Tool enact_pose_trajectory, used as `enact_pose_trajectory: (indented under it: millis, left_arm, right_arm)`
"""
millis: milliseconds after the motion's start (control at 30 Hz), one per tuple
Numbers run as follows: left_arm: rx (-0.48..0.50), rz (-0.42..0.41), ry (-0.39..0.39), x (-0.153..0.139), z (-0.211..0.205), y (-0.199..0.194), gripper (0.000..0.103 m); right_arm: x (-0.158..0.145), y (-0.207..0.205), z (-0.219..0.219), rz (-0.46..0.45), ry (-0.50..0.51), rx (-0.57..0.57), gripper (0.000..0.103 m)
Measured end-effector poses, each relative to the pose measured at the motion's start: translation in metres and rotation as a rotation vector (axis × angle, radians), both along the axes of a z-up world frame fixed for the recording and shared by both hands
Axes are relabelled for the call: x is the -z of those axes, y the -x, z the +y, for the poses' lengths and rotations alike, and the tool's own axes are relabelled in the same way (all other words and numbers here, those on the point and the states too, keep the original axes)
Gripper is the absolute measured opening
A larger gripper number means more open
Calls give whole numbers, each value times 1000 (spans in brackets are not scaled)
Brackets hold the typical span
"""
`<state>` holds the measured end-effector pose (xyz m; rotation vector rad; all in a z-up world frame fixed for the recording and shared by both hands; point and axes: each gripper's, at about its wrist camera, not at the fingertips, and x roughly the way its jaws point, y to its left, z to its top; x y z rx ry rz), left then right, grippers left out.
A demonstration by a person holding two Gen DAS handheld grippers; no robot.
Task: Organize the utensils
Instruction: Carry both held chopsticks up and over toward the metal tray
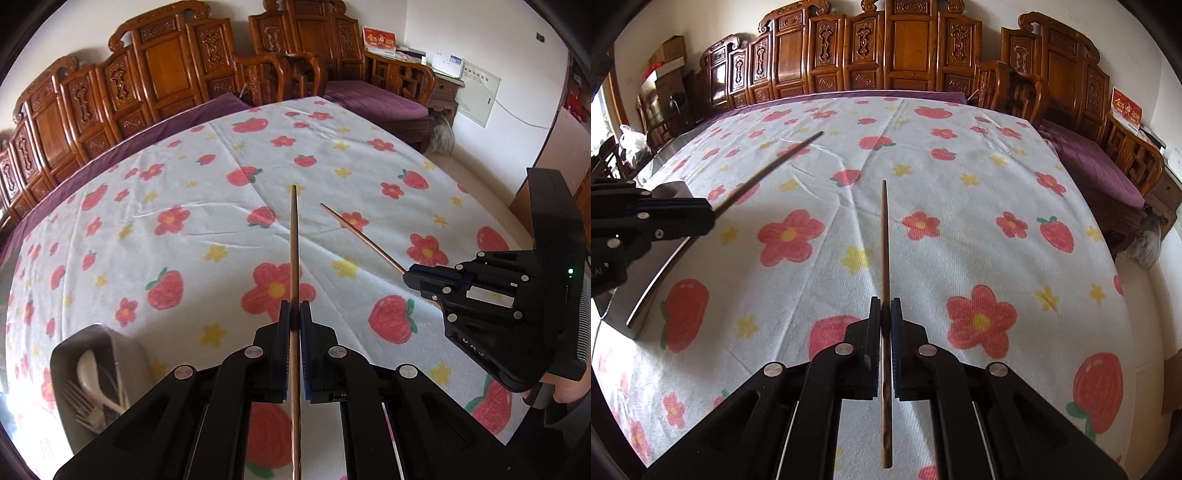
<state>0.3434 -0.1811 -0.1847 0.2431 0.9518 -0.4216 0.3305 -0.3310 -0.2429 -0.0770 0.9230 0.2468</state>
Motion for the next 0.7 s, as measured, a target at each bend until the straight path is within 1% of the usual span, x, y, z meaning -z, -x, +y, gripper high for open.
enact_pose_trajectory:
  millis: [167, 433, 700]
  left_arm:
    - [-27, -22, 3, -20, 23, 11, 4]
    - [-62, -61, 19, -48, 53, 26, 4]
    - [-116, -66, 52, -60, 90, 33, 4]
  right_arm:
    - [-18, 8, 13, -22, 10, -20, 6]
    - [-50, 29, 46, -58, -32, -66, 6]
    - [-79, 46, 87, -95, -65, -136, 6]
